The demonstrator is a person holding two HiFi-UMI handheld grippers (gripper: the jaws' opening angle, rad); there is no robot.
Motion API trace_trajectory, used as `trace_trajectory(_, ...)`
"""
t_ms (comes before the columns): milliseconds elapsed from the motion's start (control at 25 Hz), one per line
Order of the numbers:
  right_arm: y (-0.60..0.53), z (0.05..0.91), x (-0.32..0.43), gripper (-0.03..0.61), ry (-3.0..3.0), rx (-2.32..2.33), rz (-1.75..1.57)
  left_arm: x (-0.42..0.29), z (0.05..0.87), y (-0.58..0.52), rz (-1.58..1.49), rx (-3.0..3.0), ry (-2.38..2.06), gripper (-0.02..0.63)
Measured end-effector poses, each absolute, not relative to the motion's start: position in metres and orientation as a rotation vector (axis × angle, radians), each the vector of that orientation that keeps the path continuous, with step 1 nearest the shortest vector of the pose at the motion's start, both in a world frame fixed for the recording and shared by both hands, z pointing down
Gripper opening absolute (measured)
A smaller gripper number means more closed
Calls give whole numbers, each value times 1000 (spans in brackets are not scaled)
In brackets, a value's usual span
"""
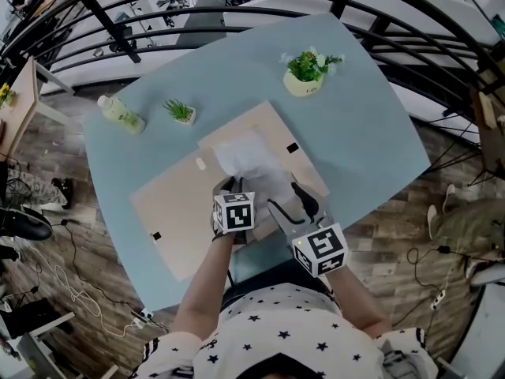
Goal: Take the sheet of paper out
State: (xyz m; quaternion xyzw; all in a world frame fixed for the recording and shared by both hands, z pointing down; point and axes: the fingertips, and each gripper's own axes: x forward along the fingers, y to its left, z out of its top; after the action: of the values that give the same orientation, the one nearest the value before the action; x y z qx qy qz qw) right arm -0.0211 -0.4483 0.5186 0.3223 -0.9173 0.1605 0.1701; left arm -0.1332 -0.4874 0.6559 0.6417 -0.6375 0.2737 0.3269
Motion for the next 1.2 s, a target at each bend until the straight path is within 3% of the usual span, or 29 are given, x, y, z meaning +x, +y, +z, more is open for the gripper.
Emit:
trace_trajectory(560, -435, 512, -16, 253, -2610, 962, 446, -136, 657, -486, 745, 1694, -1681, 6)
trace_trajectory(1200, -382, 494, -8, 253, -2623, 1048, 399, -146, 617, -446, 663, 1797, -1698, 5)
